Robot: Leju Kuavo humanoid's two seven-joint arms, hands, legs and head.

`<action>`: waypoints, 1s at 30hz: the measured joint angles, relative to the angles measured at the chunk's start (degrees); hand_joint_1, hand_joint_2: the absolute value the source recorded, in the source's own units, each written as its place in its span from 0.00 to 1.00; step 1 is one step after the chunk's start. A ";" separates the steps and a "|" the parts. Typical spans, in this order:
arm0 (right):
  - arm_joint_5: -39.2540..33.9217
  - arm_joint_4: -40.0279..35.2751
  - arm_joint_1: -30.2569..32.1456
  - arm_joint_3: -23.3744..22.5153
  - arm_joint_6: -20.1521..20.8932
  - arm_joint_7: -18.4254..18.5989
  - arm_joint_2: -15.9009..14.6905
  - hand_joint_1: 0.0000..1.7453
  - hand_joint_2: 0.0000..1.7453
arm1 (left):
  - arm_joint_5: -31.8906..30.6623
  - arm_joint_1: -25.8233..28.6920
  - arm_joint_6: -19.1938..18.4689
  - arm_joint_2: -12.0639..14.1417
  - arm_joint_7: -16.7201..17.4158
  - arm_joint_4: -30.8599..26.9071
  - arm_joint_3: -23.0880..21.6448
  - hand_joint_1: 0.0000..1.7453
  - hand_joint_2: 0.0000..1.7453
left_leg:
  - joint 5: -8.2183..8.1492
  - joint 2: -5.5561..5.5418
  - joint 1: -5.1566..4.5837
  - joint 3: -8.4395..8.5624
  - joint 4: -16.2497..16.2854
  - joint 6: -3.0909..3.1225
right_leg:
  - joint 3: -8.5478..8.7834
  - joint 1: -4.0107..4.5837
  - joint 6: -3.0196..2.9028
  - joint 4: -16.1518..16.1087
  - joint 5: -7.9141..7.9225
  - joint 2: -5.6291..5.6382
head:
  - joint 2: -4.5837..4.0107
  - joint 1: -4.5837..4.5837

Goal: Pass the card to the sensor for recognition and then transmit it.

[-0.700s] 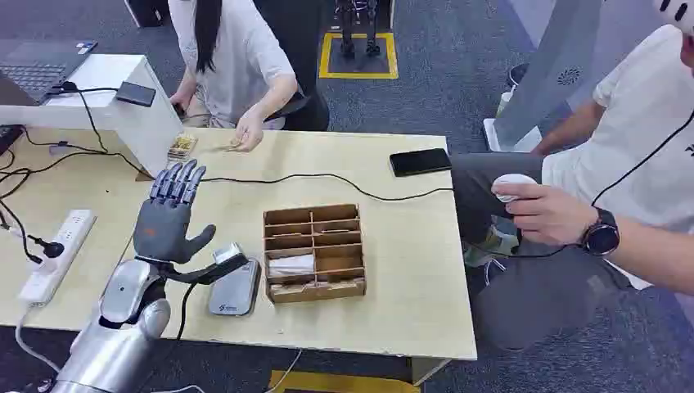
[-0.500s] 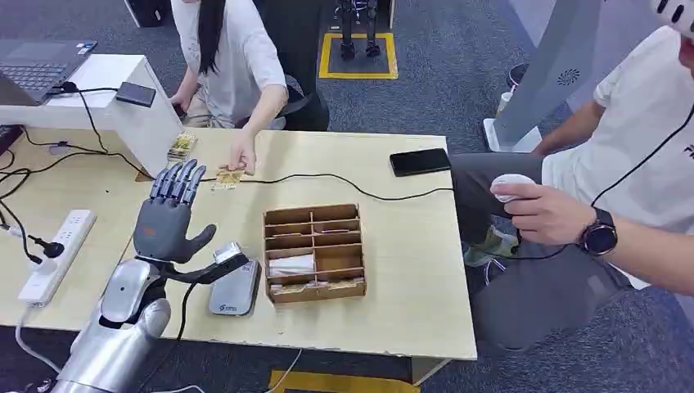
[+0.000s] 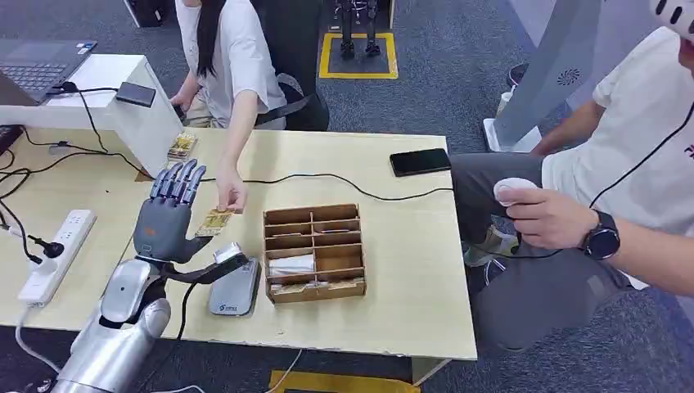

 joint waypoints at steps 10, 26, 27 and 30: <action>0.00 0.00 0.01 0.41 -0.13 -0.04 -0.02 0.00 1.00 | 0.94 0.05 -0.13 0.15 -0.18 0.00 0.02 1.00 1.00 | 0.00 -0.01 0.00 -0.01 0.00 0.00 | 0.00 0.00 0.00 0.00 0.00 0.00 | 0.00 0.00; -0.04 0.00 0.00 1.05 -0.85 -0.02 -0.02 0.00 1.00 | 15.64 1.89 -2.00 -0.50 -7.17 -2.25 1.61 1.00 1.00 | 0.00 -0.01 0.00 -0.01 0.00 0.00 | 0.00 0.00 0.00 0.00 0.00 -0.01 | 0.00 0.00; -0.07 0.00 0.01 1.05 -0.85 0.02 -0.02 0.00 1.00 | 17.91 2.03 -3.55 -0.83 -7.28 -2.73 1.97 1.00 1.00 | 0.00 -0.01 0.00 -0.01 0.00 0.00 | 0.00 0.00 0.00 0.00 0.00 -0.01 | 0.00 -0.02; -0.31 0.00 0.04 1.05 -0.96 0.57 -0.02 0.00 1.00 | 23.26 2.31 -8.05 -1.53 -6.93 -4.02 2.58 1.00 1.00 | 0.00 0.00 0.00 -0.01 0.00 0.00 | 0.00 0.00 0.00 0.00 0.00 0.00 | 0.00 -0.02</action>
